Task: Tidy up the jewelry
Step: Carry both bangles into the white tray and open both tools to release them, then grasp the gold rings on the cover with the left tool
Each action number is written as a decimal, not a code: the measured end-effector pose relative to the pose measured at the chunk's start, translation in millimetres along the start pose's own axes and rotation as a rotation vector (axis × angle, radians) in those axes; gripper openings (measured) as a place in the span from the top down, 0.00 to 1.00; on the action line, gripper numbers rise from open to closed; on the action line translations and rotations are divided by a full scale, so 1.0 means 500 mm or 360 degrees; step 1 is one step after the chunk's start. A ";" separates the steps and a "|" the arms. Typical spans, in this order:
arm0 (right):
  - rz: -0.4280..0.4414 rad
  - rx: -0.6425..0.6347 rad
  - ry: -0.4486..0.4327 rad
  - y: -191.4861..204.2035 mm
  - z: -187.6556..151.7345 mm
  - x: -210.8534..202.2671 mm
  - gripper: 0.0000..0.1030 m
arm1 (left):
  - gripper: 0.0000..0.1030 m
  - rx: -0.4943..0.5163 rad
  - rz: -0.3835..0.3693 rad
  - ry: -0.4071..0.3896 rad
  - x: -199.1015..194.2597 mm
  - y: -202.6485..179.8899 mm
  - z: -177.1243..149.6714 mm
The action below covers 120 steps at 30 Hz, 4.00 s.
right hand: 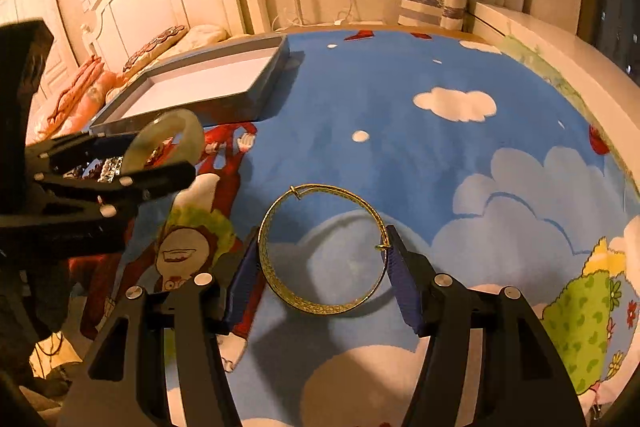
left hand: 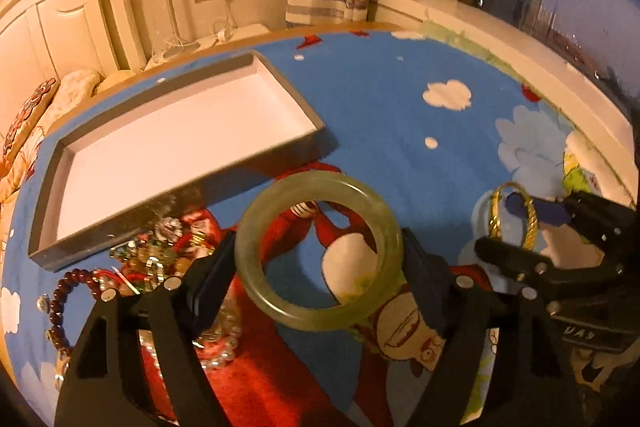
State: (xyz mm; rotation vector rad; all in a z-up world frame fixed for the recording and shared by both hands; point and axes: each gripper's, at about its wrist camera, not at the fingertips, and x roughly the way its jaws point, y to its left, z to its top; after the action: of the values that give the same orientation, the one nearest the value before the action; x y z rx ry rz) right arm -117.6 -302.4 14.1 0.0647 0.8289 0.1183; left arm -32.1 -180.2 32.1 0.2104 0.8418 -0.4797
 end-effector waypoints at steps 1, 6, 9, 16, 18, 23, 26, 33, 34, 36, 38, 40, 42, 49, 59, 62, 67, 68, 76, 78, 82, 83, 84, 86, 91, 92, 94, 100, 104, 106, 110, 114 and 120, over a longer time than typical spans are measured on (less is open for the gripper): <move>-0.0004 -0.0012 -0.0002 0.005 0.002 0.000 0.43 | 0.24 -0.0012 -0.0003 -0.0009 -0.004 0.006 0.002; -0.0027 -0.0076 0.0009 0.032 0.016 0.012 0.43 | 0.24 -0.0097 -0.0001 -0.0056 -0.028 0.052 -0.001; -0.0030 -0.0113 0.0012 0.049 0.027 0.019 0.43 | 0.24 -0.0140 0.0013 -0.0080 -0.040 0.081 -0.003; -0.0006 -0.0199 -0.0024 0.096 0.059 0.031 0.42 | 0.24 -0.0233 0.0048 -0.0125 -0.056 0.149 -0.005; 0.0000 -0.0232 -0.0057 0.112 0.076 0.030 0.42 | 0.24 -0.0261 0.0063 -0.0134 -0.057 0.173 -0.003; 0.0052 -0.0303 -0.0125 0.155 0.128 0.043 0.42 | 0.24 -0.0336 0.0109 -0.0136 -0.055 0.227 0.011; 0.0102 -0.0342 -0.0176 0.187 0.169 0.060 0.42 | 0.24 -0.0376 0.0147 -0.0132 -0.053 0.261 0.024; 0.0168 -0.0349 -0.0166 0.224 0.246 0.124 0.42 | 0.24 -0.0441 0.0210 -0.0127 -0.047 0.328 0.047; 0.0167 -0.0354 -0.0158 0.228 0.254 0.135 0.42 | 0.24 -0.0449 0.0217 -0.0123 -0.044 0.333 0.048; 0.0149 -0.0364 -0.0142 0.235 0.274 0.162 0.42 | 0.24 -0.0476 0.0234 -0.0108 -0.032 0.352 0.057; 0.0143 -0.0357 -0.0119 0.237 0.292 0.189 0.42 | 0.24 -0.0512 0.0248 -0.0090 -0.017 0.370 0.064; 0.0112 -0.0346 -0.0097 0.239 0.310 0.218 0.42 | 0.24 -0.0553 0.0261 -0.0066 -0.003 0.387 0.075; 0.0101 -0.0322 -0.0094 0.238 0.321 0.236 0.42 | 0.24 -0.0580 0.0292 -0.0053 0.007 0.399 0.085; 0.0088 -0.0278 -0.0130 0.228 0.323 0.242 0.20 | 0.21 -0.0647 0.0344 -0.0106 -0.002 0.414 0.089; 0.0121 -0.0250 -0.0149 0.218 0.297 0.191 0.19 | 0.10 -0.0697 0.0389 -0.0237 -0.096 0.377 0.057; 0.0125 -0.0238 -0.0149 0.212 0.279 0.170 0.19 | 0.07 -0.0723 0.0406 -0.0271 -0.129 0.372 0.021; 0.0128 -0.0208 -0.0134 0.197 0.239 0.145 0.17 | 0.04 -0.0785 0.0451 -0.0345 -0.194 0.378 -0.051; 0.0128 -0.0197 -0.0128 0.192 0.231 0.141 0.17 | 0.04 -0.0795 0.0458 -0.0359 -0.205 0.381 -0.063; 0.0153 -0.0091 -0.0065 0.155 0.164 0.122 0.15 | 0.03 -0.0951 0.0486 -0.0385 -0.263 0.436 -0.201; 0.0167 -0.0076 -0.0082 0.151 0.155 0.115 0.15 | 0.03 -0.1032 0.0460 -0.0354 -0.262 0.458 -0.241; 0.0176 -0.0082 -0.0093 0.153 0.157 0.117 0.14 | 0.03 -0.1123 0.0390 -0.0346 -0.257 0.474 -0.289; 0.0182 -0.0068 -0.0071 0.152 0.158 0.123 0.14 | 0.03 -0.1119 0.0368 -0.0342 -0.250 0.474 -0.297; 0.0188 -0.0048 -0.0055 0.148 0.160 0.128 0.14 | 0.03 -0.1112 0.0353 -0.0344 -0.246 0.471 -0.301; 0.0209 0.0011 -0.0037 0.135 0.164 0.135 0.14 | 0.03 -0.1090 0.0293 -0.0354 -0.238 0.461 -0.303; 0.0256 0.0093 -0.0011 0.119 0.164 0.144 0.14 | 0.03 -0.0698 0.0202 -0.0359 -0.225 0.361 -0.258; 0.0250 0.0088 -0.0004 0.120 0.164 0.145 0.14 | 0.03 -0.0635 0.0209 -0.0347 -0.220 0.348 -0.254; 0.0241 0.0073 0.0005 0.125 0.164 0.148 0.14 | 0.03 -0.0561 0.0228 -0.0318 -0.204 0.330 -0.246; 0.0235 0.0064 0.0007 0.128 0.164 0.147 0.14 | 0.22 -0.0651 0.0177 -0.0264 -0.185 0.346 -0.244; 0.0240 0.0047 0.0003 0.132 0.162 0.145 0.14 | 0.23 -0.0550 0.0291 -0.0241 -0.190 0.348 -0.226; 0.0244 0.0047 0.0005 0.132 0.162 0.145 0.14 | 0.32 -0.0437 0.0332 -0.0191 -0.180 0.339 -0.217; 0.0250 0.0038 -0.0025 0.134 0.162 0.138 0.14 | 0.74 -0.0360 0.0295 -0.0112 -0.156 0.336 -0.216; 0.0344 -0.0056 -0.0160 0.166 0.160 0.103 0.14 | 0.79 -0.0383 0.0213 -0.0279 -0.191 0.343 -0.227; 0.0592 -0.0543 -0.0196 0.336 0.156 0.073 0.28 | 0.79 -0.0602 0.0372 -0.0379 -0.235 0.421 -0.244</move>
State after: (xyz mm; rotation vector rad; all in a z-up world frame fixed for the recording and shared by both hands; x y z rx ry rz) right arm -48.7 -131.6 57.4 -0.0957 0.6576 0.5984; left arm -77.3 86.2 39.4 -0.0960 0.6498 -0.1170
